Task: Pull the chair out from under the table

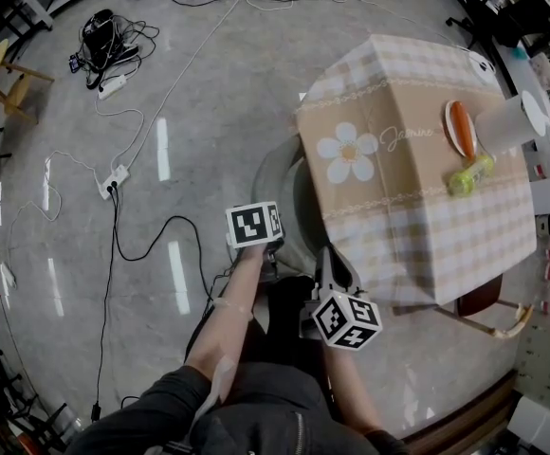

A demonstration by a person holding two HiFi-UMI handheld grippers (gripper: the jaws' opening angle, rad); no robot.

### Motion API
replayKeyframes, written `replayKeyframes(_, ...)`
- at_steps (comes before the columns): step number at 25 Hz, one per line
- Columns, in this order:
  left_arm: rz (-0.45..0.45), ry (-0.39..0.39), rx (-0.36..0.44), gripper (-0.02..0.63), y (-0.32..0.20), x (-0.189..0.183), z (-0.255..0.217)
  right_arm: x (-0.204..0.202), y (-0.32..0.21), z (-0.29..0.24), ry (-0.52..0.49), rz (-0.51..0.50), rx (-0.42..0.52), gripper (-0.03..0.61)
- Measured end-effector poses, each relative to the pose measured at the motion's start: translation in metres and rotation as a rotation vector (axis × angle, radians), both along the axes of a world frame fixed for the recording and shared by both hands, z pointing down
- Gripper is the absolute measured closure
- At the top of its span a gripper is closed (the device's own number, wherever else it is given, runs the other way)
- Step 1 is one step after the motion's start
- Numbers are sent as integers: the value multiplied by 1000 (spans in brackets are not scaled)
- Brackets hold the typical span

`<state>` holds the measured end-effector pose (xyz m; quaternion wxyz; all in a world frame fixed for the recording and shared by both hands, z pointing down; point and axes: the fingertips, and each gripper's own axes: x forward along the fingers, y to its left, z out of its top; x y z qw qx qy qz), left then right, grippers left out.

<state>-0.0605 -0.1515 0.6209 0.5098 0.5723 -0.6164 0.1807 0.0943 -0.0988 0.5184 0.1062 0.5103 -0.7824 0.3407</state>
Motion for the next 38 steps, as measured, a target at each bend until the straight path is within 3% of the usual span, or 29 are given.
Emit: replayKeyframes(38, -6, 16, 10, 526, 34, -54, -3, -41, 38, -2, 24, -3, 20, 561)
